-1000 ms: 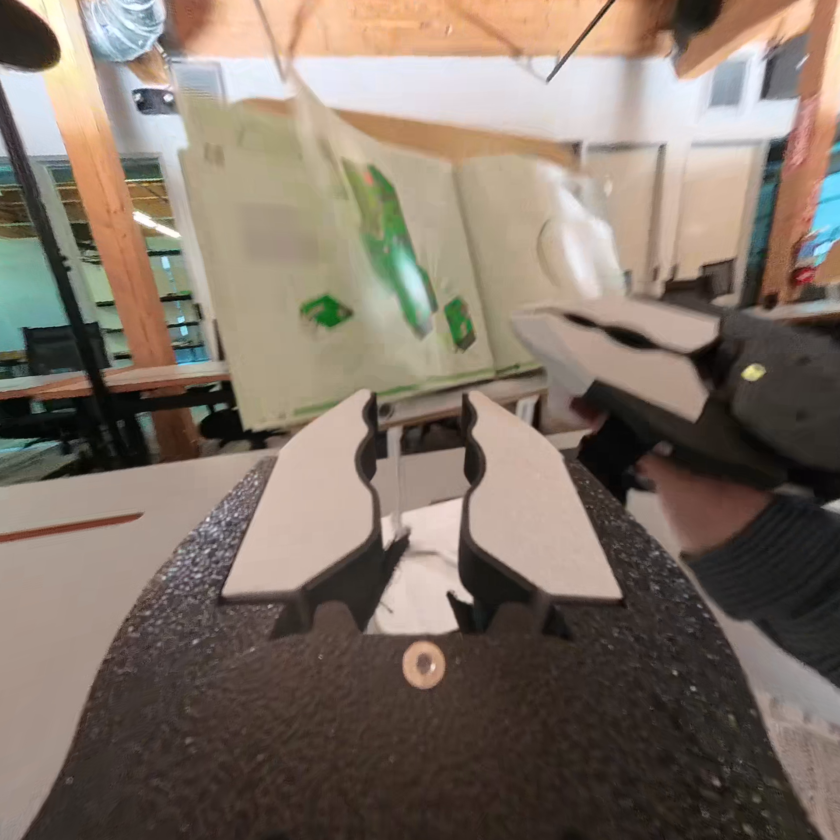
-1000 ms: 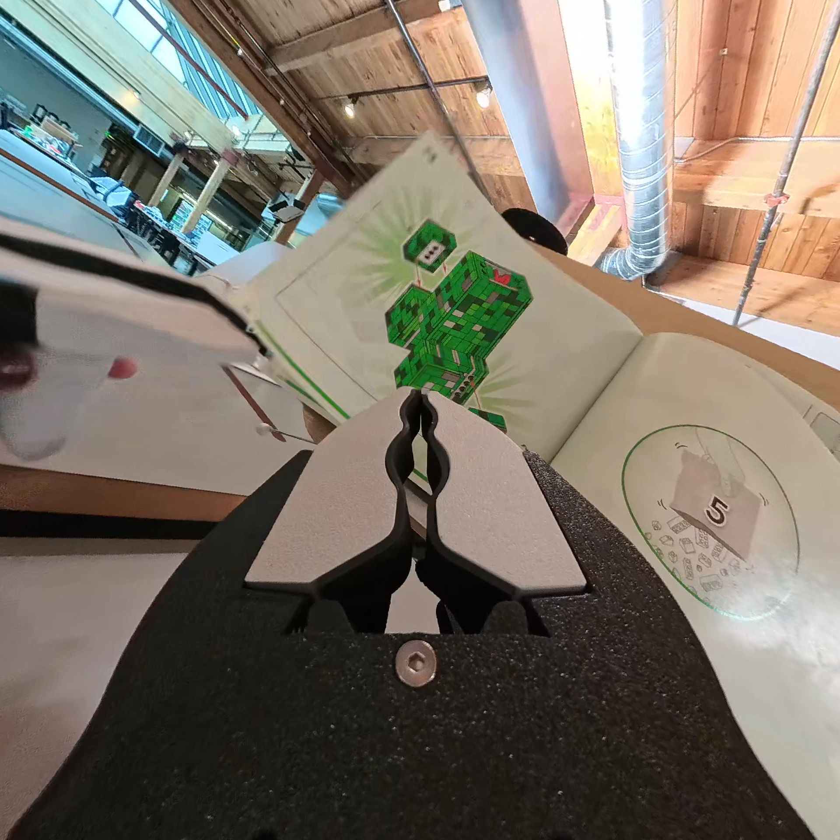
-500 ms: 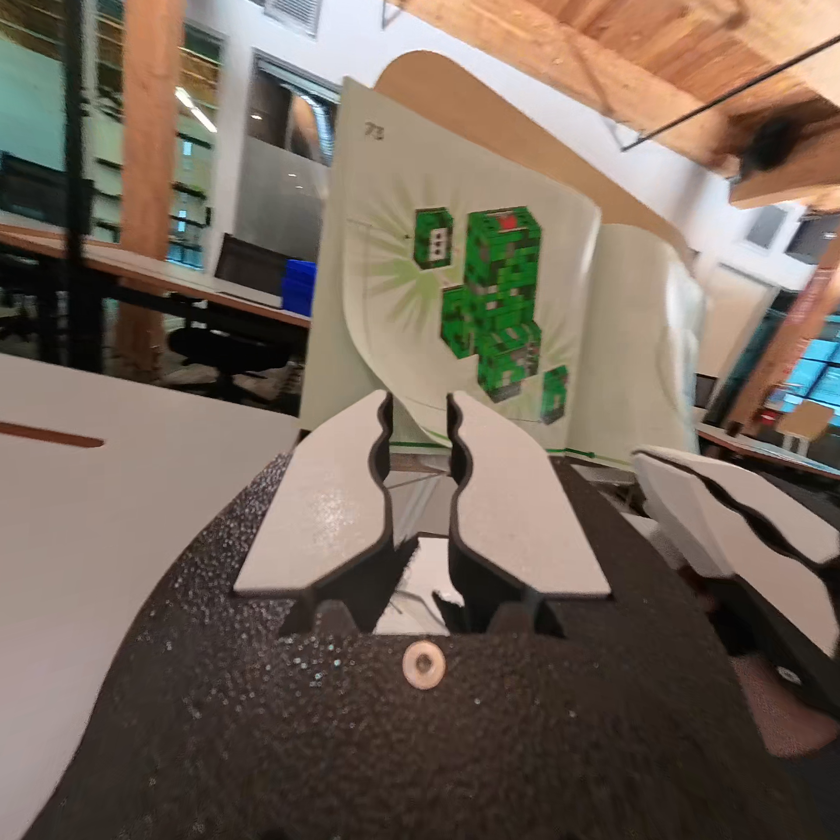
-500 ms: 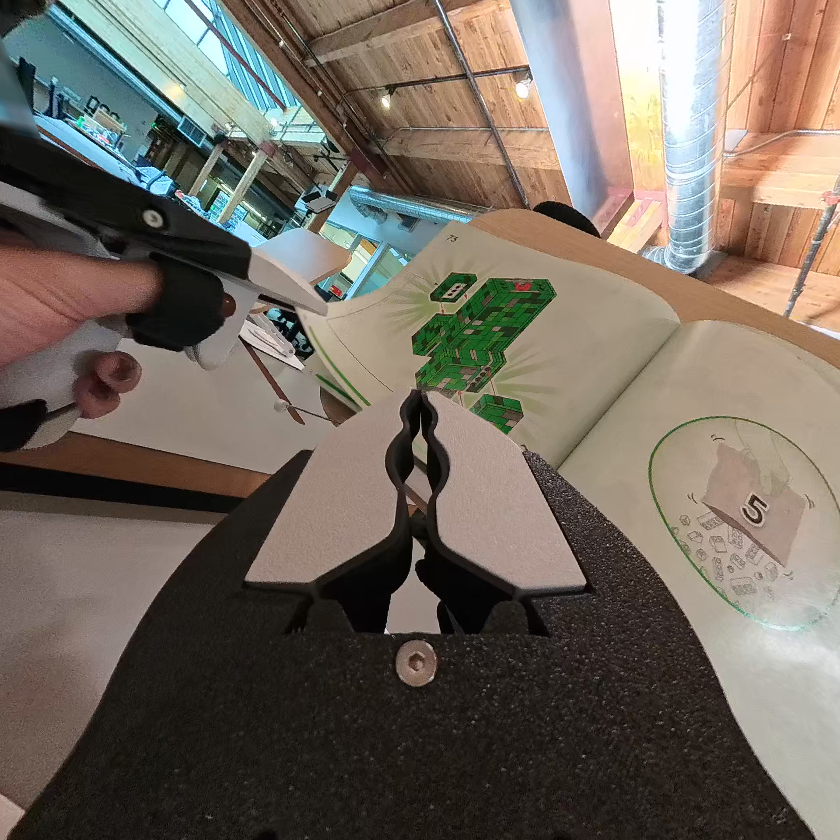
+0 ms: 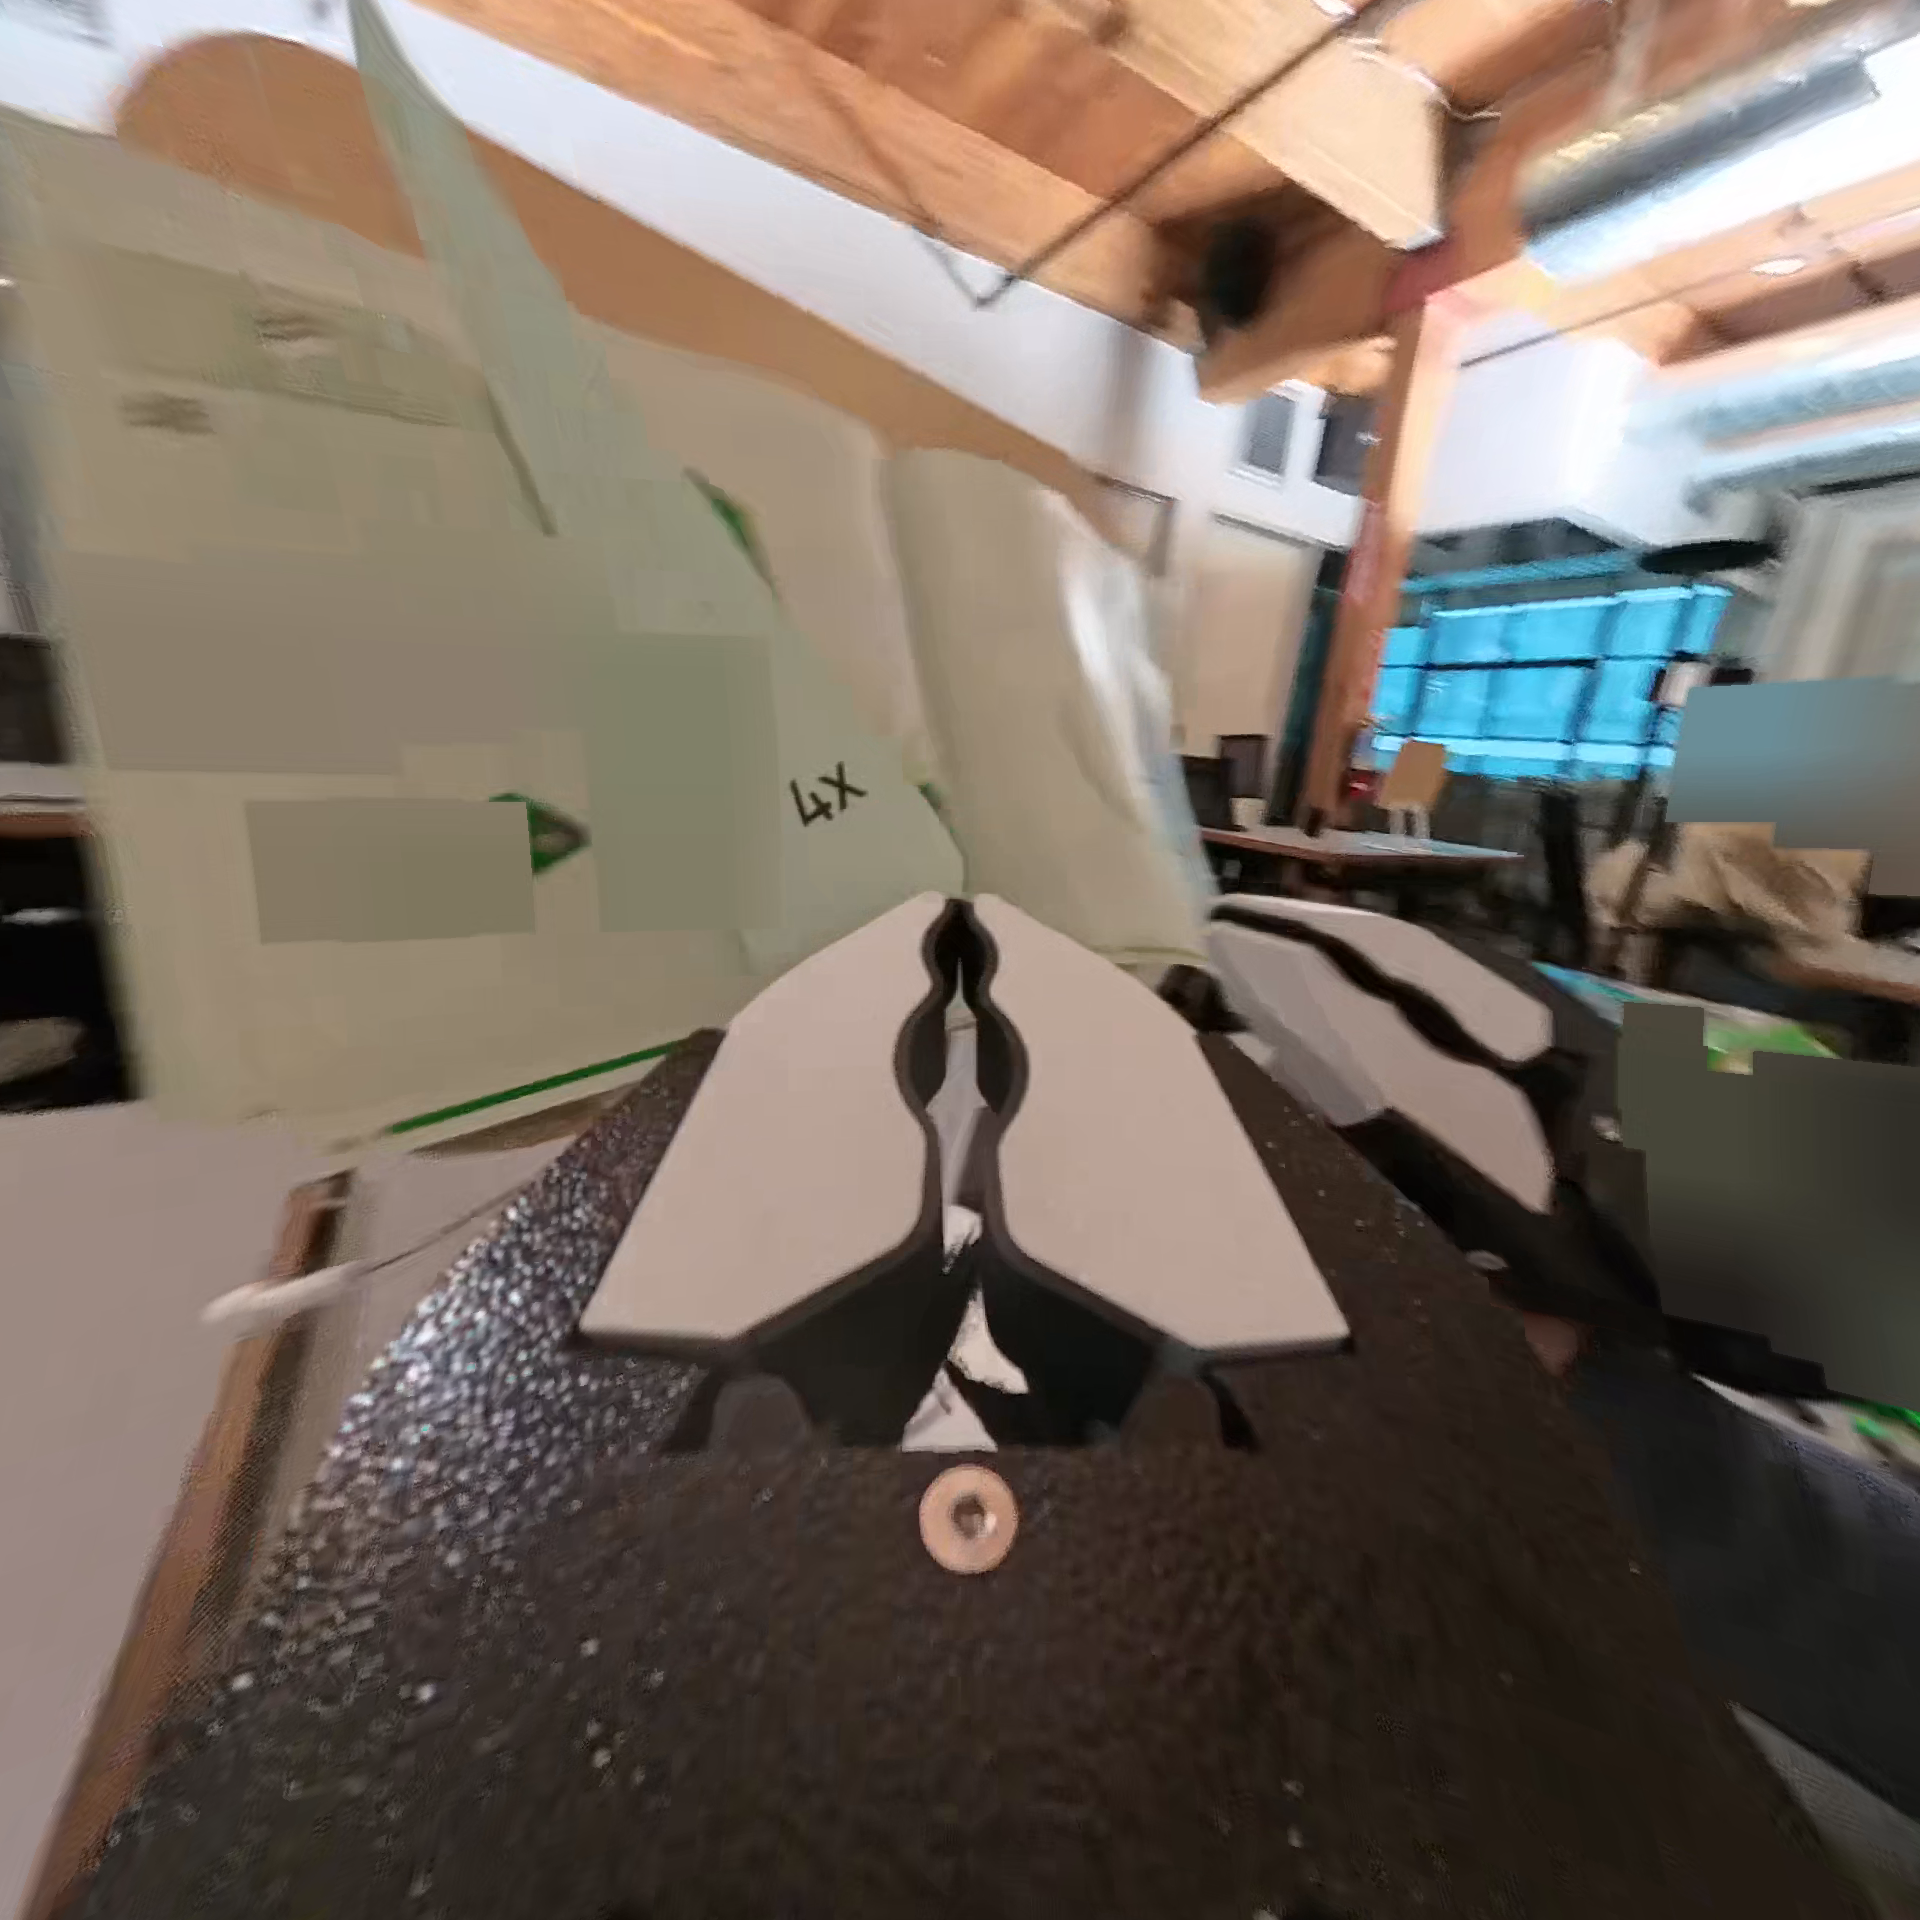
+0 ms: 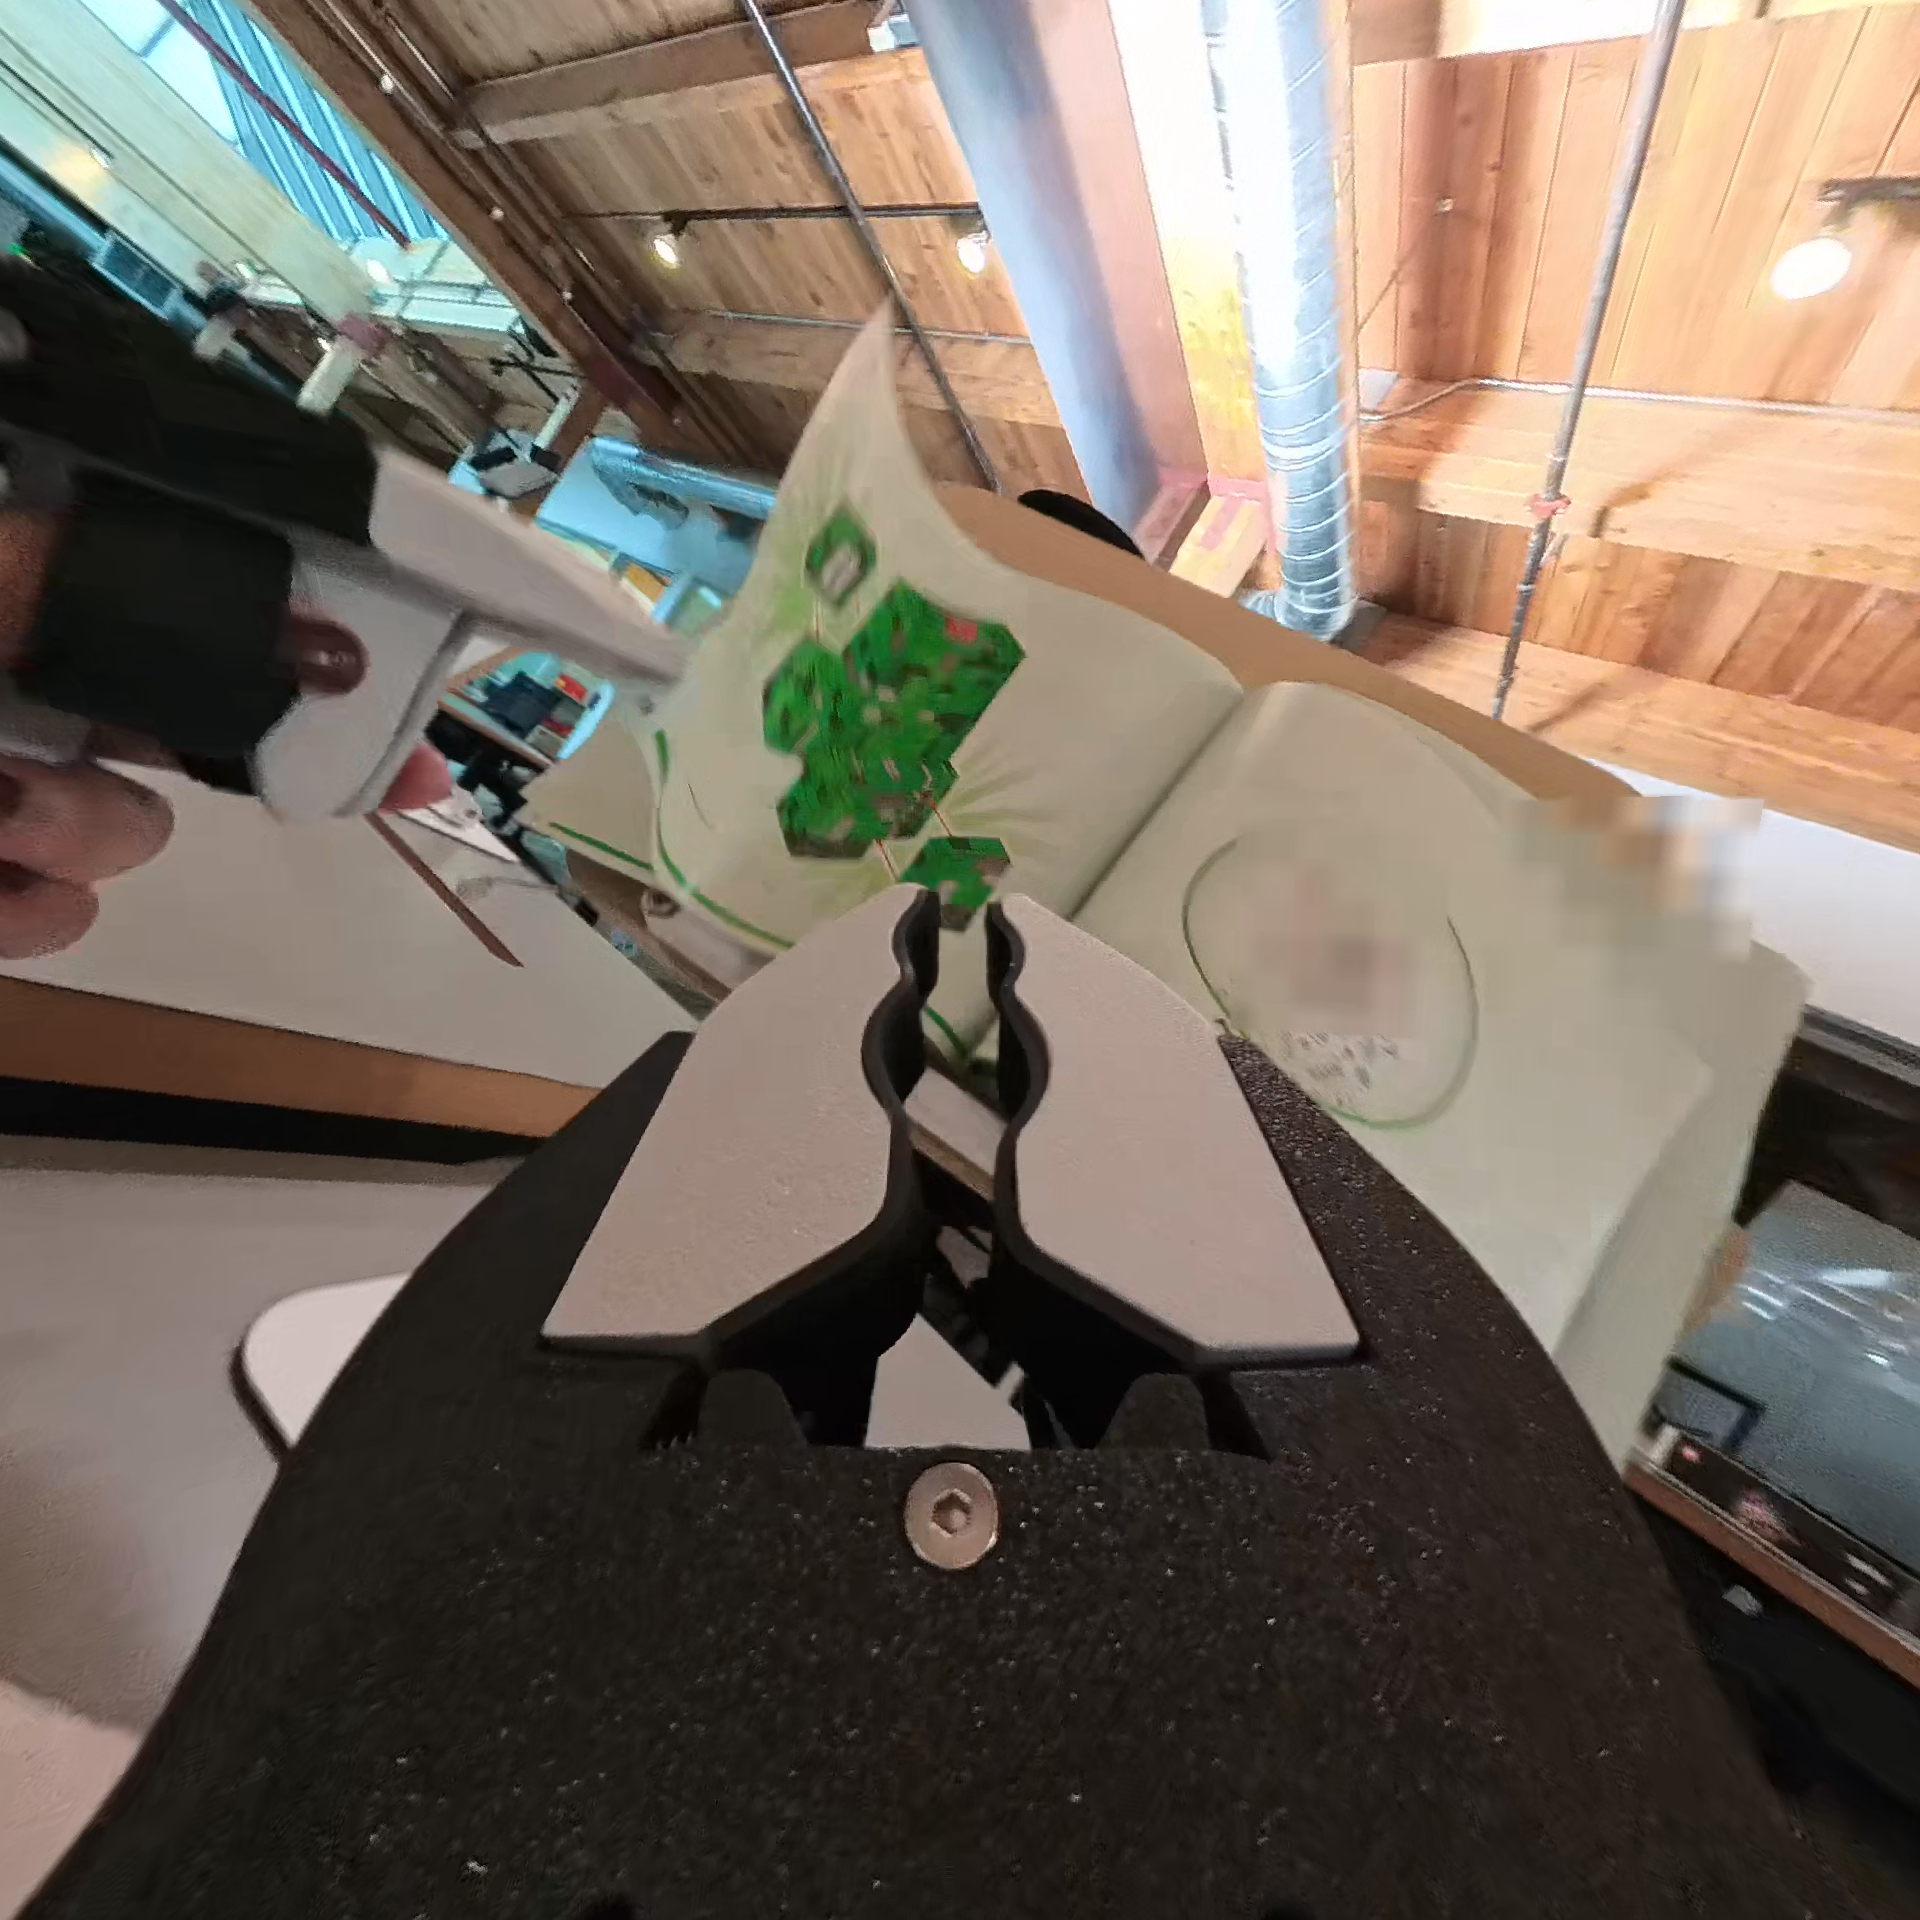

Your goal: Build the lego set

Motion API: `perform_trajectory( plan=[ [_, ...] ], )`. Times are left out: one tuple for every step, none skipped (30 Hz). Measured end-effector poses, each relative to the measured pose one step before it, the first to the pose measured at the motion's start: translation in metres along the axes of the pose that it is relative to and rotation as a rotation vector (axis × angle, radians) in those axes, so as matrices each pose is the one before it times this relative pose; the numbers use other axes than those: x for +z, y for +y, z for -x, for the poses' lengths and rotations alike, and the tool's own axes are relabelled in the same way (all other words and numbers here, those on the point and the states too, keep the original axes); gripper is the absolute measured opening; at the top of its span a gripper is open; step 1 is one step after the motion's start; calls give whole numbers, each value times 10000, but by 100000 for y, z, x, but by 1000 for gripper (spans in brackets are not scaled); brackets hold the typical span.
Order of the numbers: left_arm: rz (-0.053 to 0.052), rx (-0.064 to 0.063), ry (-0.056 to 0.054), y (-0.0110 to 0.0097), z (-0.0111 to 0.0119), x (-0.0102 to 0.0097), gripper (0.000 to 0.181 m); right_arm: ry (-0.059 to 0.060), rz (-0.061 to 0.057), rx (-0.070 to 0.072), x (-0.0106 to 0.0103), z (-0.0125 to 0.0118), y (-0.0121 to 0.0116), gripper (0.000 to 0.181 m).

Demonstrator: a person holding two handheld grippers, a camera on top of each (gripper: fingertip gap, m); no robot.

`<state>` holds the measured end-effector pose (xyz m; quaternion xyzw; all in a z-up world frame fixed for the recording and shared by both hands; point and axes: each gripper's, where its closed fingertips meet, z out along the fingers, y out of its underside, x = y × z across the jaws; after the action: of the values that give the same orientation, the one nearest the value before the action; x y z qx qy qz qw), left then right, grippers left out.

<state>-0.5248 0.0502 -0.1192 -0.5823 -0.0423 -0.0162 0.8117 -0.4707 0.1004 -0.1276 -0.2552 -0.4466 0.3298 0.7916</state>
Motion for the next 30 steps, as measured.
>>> perform_trajectory(
  plan=[
    [7,-7,648,81,-1613,347,0,38,98,-51,-644,-167,375,13],
    [35,-62,565,167,-1492,511,0,-16,121,80,-628,-146,442,20],
    [56,-43,453,227,-1319,652,0,15,120,146,-625,-220,489,25],
    [58,-25,438,246,-1272,766,0,83,143,156,-618,-378,559,28],
    [56,-10,397,245,-1170,873,0,131,167,158,-607,-489,617,30],
    [56,-6,291,250,-964,937,0,135,164,163,-572,-535,633,33],
    [51,-32,260,219,-832,965,0,137,175,155,-530,-559,683,34],
    [49,-63,258,201,-752,983,0,132,177,132,-477,-582,668,34],
    [43,-43,183,192,-558,971,0,91,119,120,-396,-539,524,35],
    [63,-18,107,239,-364,904,0,39,52,119,-307,-492,332,35],
    [77,-16,97,251,-299,828,0,65,35,91,-236,-510,191,34],
    [50,-59,110,205,-250,763,0,171,42,27,-187,-642,159,34],
    [9,-116,118,145,-212,720,0,224,57,12,-146,-685,194,33],
    [1,-137,138,115,-190,698,0,251,96,78,-84,-704,310,33],
    [48,-114,149,162,-156,724,0,289,144,153,-42,-719,435,33],
    [138,-74,168,269,-129,790,0,231,165,211,-12,-613,518,33],
    [208,-23,146,326,-46,855,0,146,134,258,-10,-484,498,32],
    [227,52,86,331,90,890,0,133,101,263,-15,-456,418,32],
    [207,65,4,268,271,937,0,144,88,227,-21,-459,329,32],
    [160,7,-27,199,391,944,0,124,64,183,-15,-420,234,31],
    [136,-92,-73,150,524,971,0,91,47,157,-26,-316,204,30],
    [77,-176,-42,90,530,947,0,73,55,168,-17,-243,238,29],
    [75,-200,131,105,309,943,0,29,76,183,14,-121,279,28],
    [149,-178,143,205,296,890,0,-25,83,164,31,-8,249,28],
    [183,-121,21,252,413,792,0,-41,56,125,46,22,137,27],
    [174,-38,-36,236,426,678,0,-54,9,85,21,65,20,26],
    [184,35,-79,247,449,545,0,-110,-36,56,17,141,-55,23],
    [175,38,-77,224,418,410,0,-158,-39,50,44,207,-40,20],
    [181,-62,67,242,213,313,1,-122,19,56,90,162,71,20],
    [183,-216,319,212,-168,253,5,-81,79,57,142,94,177,20]
  ],
)
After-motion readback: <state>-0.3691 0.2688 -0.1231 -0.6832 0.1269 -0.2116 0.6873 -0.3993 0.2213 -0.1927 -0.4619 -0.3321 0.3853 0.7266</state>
